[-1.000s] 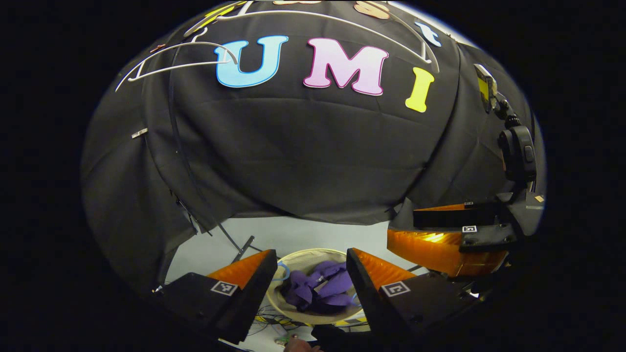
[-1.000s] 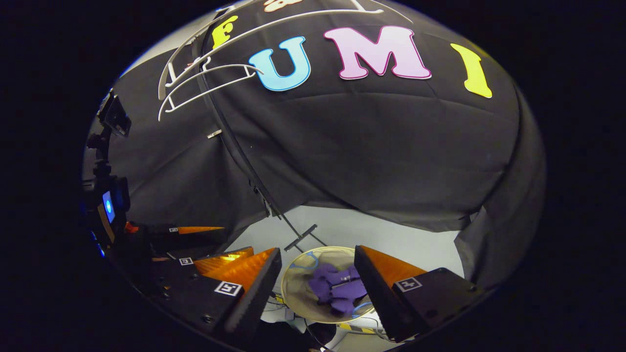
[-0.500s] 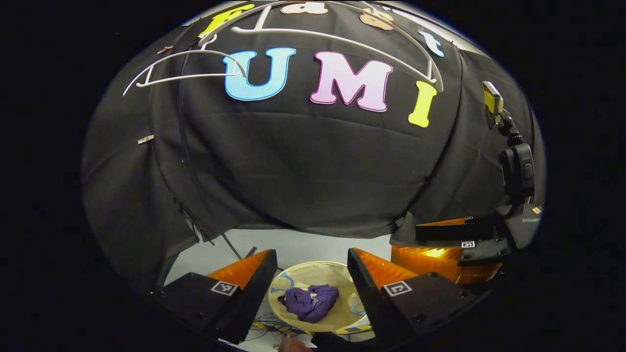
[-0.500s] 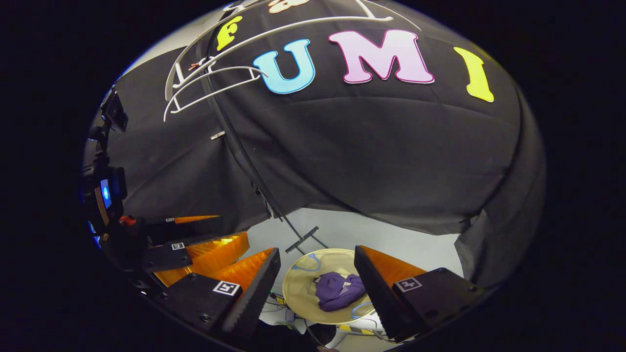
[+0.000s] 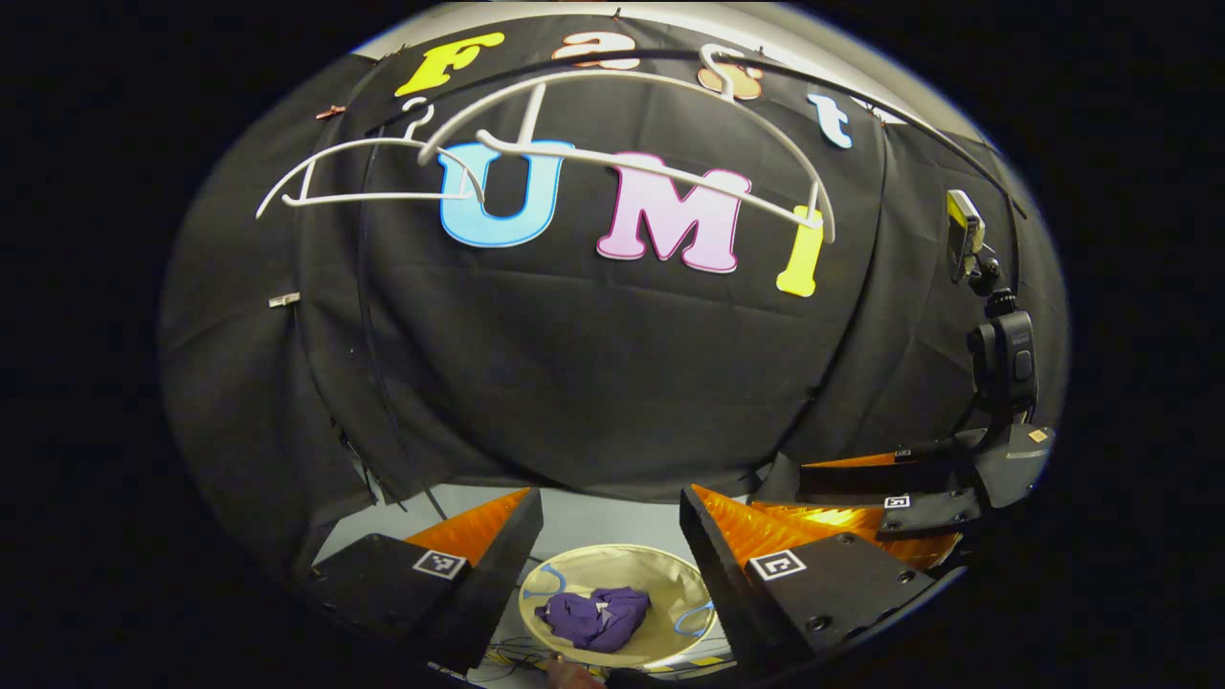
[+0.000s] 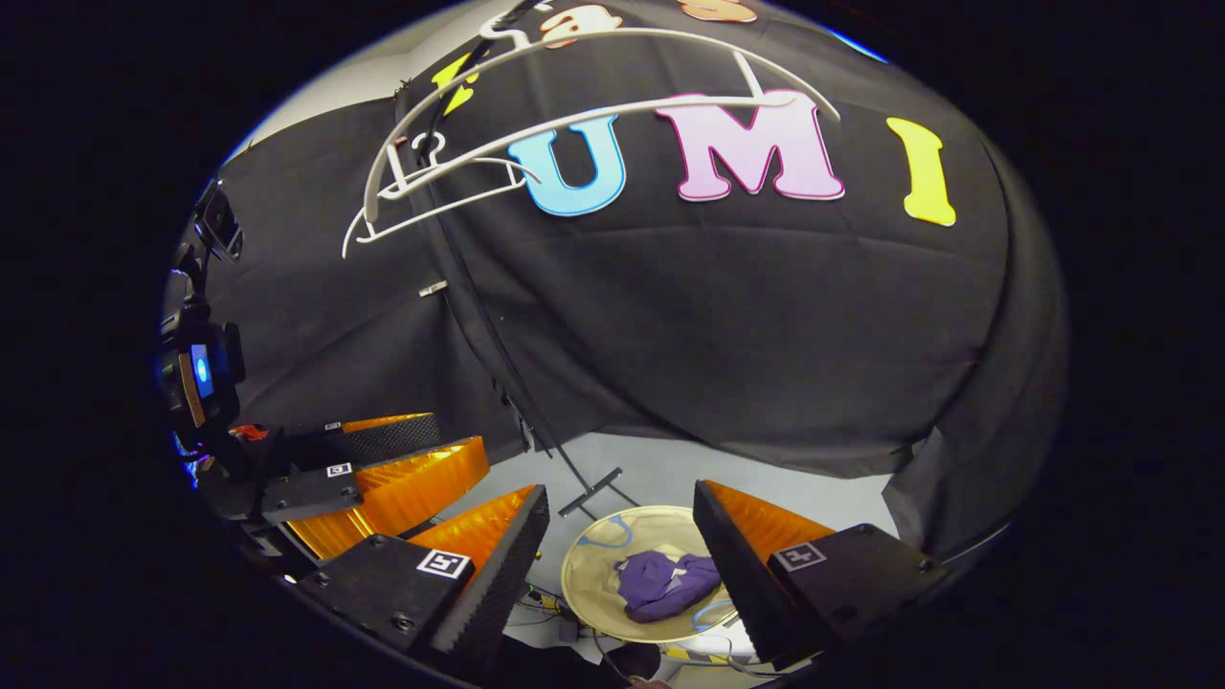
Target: Grasp the clothes on the hanger with both hands and then place them into the laundry hamper below.
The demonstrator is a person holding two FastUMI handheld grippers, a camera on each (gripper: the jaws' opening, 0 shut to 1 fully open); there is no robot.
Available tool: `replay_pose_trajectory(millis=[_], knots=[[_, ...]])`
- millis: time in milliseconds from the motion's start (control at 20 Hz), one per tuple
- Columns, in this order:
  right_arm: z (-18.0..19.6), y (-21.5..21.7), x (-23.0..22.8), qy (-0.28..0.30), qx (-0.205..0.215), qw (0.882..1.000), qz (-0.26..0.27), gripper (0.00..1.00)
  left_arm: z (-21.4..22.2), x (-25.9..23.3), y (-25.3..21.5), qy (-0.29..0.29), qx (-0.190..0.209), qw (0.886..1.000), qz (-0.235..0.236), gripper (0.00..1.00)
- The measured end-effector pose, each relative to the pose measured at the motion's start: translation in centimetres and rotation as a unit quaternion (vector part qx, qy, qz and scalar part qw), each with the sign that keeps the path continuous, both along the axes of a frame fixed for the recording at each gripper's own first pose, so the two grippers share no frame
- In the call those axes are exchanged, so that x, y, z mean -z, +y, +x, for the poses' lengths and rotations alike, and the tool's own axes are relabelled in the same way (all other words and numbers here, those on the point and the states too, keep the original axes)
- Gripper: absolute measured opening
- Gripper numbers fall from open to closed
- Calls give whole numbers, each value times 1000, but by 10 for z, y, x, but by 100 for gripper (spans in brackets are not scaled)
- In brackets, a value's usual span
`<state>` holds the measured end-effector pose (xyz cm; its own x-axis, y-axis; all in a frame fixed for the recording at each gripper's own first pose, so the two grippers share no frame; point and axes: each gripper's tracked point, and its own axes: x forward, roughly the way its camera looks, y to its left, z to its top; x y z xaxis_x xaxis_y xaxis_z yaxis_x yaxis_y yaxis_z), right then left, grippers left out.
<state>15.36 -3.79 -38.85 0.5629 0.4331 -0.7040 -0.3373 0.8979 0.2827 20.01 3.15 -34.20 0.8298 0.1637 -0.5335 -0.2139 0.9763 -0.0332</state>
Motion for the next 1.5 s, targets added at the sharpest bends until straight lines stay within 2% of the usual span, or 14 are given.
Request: replay_pose_trajectory(millis=[300, 550, 700, 850, 900, 950, 1000, 1050, 1150, 1250, 1300, 1350, 1400, 1500], knots=[[-27, 24, -66, -75, 28, 997, -3, 99, -40, -61, 4, -60, 32, 998, 15, 92], [-63, 50, -133, -143, 50, 988, 5, 98, -86, -124, 6, -127, 53, 990, 20, 92], [-91, 59, -165, -175, 75, 982, 7, 98, -118, -140, 2, -143, 79, 986, 15, 87], [-118, 67, -191, -201, 106, 974, 3, 98, -148, -153, -1, -156, 101, 982, 21, 91], [-127, 72, -197, -202, 115, 973, 2, 98, -159, -158, -3, -156, 108, 982, 20, 86], [-136, 76, -206, -206, 123, 971, 5, 98, -170, -163, -5, -159, 115, 980, 19, 91], [-143, 79, -216, -214, 131, 968, 5, 98, -179, -172, -7, -166, 121, 979, 19, 87], [-149, 81, -229, -227, 140, 964, 5, 98, -188, -180, -8, -173, 125, 977, 19, 90], [-162, 79, -260, -256, 160, 953, 6, 98, -202, -203, -8, -190, 134, 972, 17, 86], [-169, 73, -288, -290, 182, 940, 6, 98, -212, -228, -11, -214, 138, 967, 19, 90], [-171, 70, -298, -302, 189, 934, 6, 100, -217, -243, -14, -227, 141, 963, 21, 86], [-173, 64, -307, -311, 199, 929, 2, 98, -219, -256, -18, -242, 145, 959, 24, 90], [-175, 58, -317, -321, 207, 924, 0, 98, -222, -269, -21, -255, 148, 955, 26, 86], [-179, 46, -341, -356, 225, 907, -10, 98, -228, -292, -28, -283, 149, 947, 33, 90]])
